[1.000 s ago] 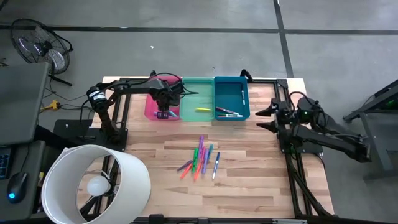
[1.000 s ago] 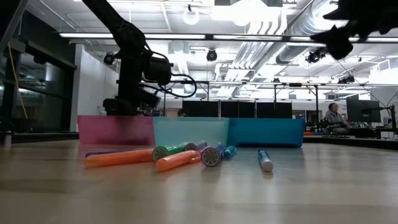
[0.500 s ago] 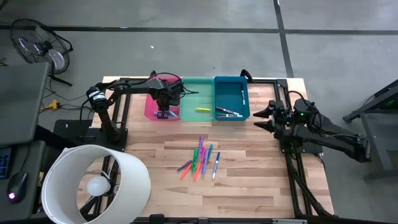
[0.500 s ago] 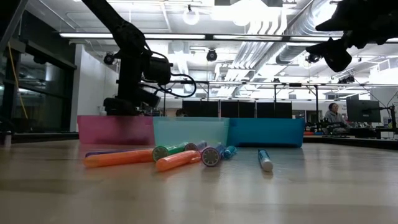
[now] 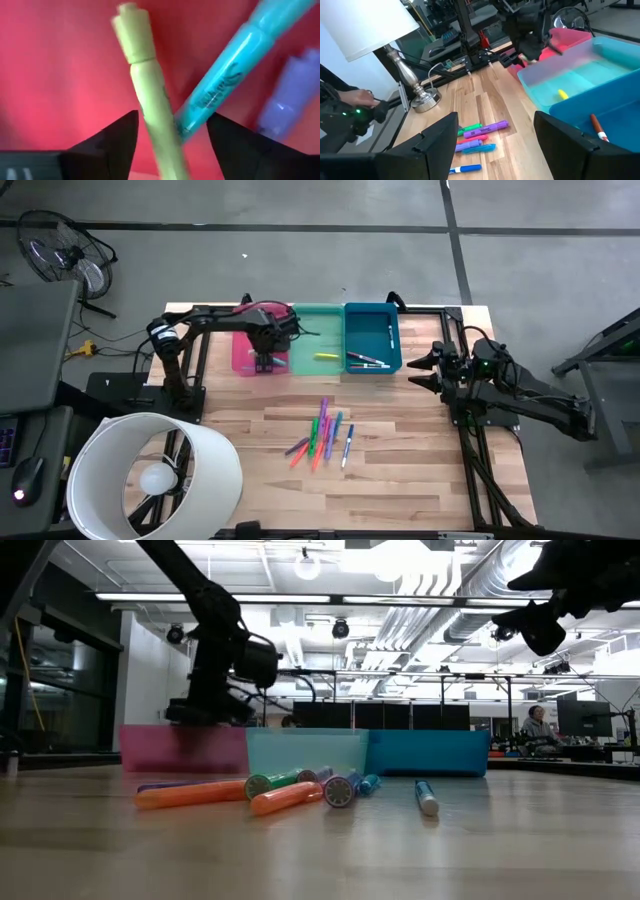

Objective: Pick & Place Markers
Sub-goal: Put the light green marker into the red bin, then put the purple pen into the green bin

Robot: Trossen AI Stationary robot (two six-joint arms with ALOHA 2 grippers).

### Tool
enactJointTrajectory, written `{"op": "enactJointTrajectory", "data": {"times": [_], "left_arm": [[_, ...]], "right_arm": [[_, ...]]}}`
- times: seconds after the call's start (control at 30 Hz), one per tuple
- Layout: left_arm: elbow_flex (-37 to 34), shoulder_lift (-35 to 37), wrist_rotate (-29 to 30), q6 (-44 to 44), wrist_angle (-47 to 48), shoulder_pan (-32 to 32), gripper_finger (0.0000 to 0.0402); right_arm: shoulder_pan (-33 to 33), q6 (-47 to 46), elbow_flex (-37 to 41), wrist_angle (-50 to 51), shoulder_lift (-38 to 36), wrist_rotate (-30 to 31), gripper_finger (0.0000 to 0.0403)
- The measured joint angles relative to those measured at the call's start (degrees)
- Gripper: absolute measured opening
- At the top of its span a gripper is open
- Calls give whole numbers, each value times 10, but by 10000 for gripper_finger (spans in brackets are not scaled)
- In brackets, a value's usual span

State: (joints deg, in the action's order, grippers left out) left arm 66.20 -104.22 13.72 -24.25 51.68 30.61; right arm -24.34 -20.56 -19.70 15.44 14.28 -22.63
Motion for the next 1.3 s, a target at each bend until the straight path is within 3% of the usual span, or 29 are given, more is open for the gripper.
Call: {"op": "enactJointTrajectory", "data": {"times": [0.43,0.7,1.0,1.3], "left_arm": [[136,5,38,9,113,0,240],[214,5,0,57,177,-6,240],[285,6,-42,150,199,-70,240],[291,6,-46,294,199,-181,240]], "right_arm": [[0,0,0,0,0,1,250],[0,-48,0,-2,0,43,250],[0,-49,0,-2,0,62,250],[0,-49,0,-3,0,62,250]]}}
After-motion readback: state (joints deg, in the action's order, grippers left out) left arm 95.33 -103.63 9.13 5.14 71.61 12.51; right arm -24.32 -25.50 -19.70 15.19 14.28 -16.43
